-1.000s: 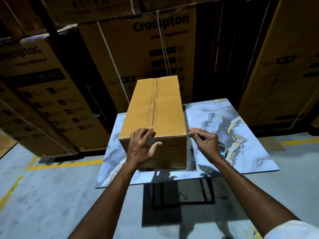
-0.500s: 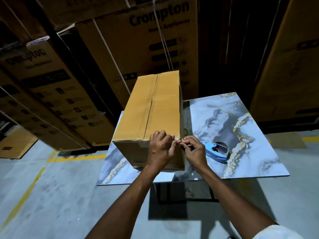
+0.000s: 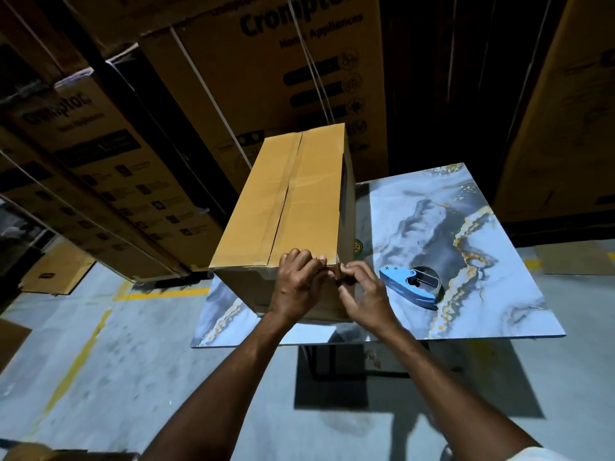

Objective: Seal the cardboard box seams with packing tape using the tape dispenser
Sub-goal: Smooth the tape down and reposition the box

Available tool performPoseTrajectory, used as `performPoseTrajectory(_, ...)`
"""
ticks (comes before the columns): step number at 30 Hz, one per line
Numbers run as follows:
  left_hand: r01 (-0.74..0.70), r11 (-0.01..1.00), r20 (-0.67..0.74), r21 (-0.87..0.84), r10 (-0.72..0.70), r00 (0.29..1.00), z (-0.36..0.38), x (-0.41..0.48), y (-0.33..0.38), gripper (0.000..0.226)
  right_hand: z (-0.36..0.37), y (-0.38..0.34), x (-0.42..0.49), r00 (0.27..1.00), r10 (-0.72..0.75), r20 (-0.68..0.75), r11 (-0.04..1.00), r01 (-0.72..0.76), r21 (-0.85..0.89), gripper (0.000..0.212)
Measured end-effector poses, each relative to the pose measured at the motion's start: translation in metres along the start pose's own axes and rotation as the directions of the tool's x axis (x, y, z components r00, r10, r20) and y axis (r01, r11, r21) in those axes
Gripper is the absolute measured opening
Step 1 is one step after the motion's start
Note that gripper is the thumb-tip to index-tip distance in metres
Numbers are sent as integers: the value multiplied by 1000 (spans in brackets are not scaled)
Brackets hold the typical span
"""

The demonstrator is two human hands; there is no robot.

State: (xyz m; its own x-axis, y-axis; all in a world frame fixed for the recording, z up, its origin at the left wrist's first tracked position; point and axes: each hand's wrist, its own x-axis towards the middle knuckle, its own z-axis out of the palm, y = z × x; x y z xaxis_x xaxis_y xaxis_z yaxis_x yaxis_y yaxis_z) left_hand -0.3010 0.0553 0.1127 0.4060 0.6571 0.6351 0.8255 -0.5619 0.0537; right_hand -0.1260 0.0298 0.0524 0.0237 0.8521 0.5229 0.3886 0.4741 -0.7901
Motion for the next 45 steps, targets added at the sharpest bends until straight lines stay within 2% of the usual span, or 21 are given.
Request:
performPoseTrajectory(4,18,999,35,-36,-17,999,0,-4,1,21,-9,-9,10,991,7,-134,999,0,52,26)
performPoseTrajectory(10,-6,998,81,-65,11,997,-4,-5,-5,18,22,-10,2,968,82,-237,996,-75,38,17)
performPoseTrajectory(14,-20,996,84,-92,27,996,-4,-8,-10,25,28,-9,-1,966,90,-244,996,-89,18,15)
performPoseTrajectory(18,-24,989,53,-149,33,998,-2,-11,-9,32,21,-11,1,975,41,-219,999,-46,-20,14)
performPoseTrajectory(20,-32,987,44,-157,39,998,-3,-14,-10,38,16,-11,2,987,-7,-160,997,-6,-79,20)
performPoseTrajectory(22,-40,987,21,-158,43,999,-7,-18,-13,47,13,-4,-4,1000,19,16,984,-16,-176,39)
performPoseTrajectory(23,-52,986,16,-158,55,998,-9,-21,-14,50,10,-1,-11,989,86,117,968,-56,-245,51)
performPoseTrajectory(24,-76,985,17,-156,80,997,-9,-25,-15,52,8,4,-18,977,145,156,944,-90,-318,61)
performPoseTrajectory(25,-99,983,17,-157,103,995,-10,-29,-17,53,7,6,-25,979,166,120,916,-108,-385,67)
performPoseTrajectory(27,-100,978,34,-183,108,994,-13,-38,-22,54,10,-1,-32,994,87,-70,879,-110,-464,66)
performPoseTrajectory(29,-96,970,32,-223,106,994,-15,-44,-29,51,18,-19,-27,974,-104,-202,843,-21,-538,56)
performPoseTrajectory(32,-148,964,-16,-220,148,989,-22,-55,-50,42,42,-51,-10,952,-297,-76,778,195,-598,50)
performPoseTrajectory(34,-125,978,-76,-166,113,991,-32,-64,-69,42,63,-61,2,944,-325,52,751,291,-592,49)
performPoseTrajectory(36,-6,991,-149,-133,-14,989,-49,-74,-92,46,88,-73,13,944,-285,164,748,326,-577,49)
performPoseTrajectory(38,202,963,-242,-181,-242,939,-67,-83,-116,44,114,-84,23,939,-227,260,750,338,-568,49)
performPoseTrajectory(39,323,915,-290,-242,-386,876,-74,-86,-125,39,124,-89,27,932,-199,302,750,343,-565,50)
performPoseTrajectory(41,538,726,-345,-428,-682,645,-86,-88,-142,30,147,-101,33,918,-157,363,755,349,-556,51)
performPoseTrajectory(42,593,602,-313,-535,-793,522,-90,-88,-148,27,158,-107,36,918,-136,374,761,338,-553,52)
performPoseTrajectory(43,616,492,-248,-615,-862,441,-90,-87,-154,25,167,-112,37,924,-111,366,770,313,-556,54)
performPoseTrajectory(44,618,415,-180,-668,-895,408,-87,-87,-158,24,173,-116,38,934,-86,347,780,280,-560,54)
performPoseTrajectory(45,609,369,-122,-702,-905,408,-84,-86,-162,24,178,-117,38,943,-65,326,785,250,-567,55)
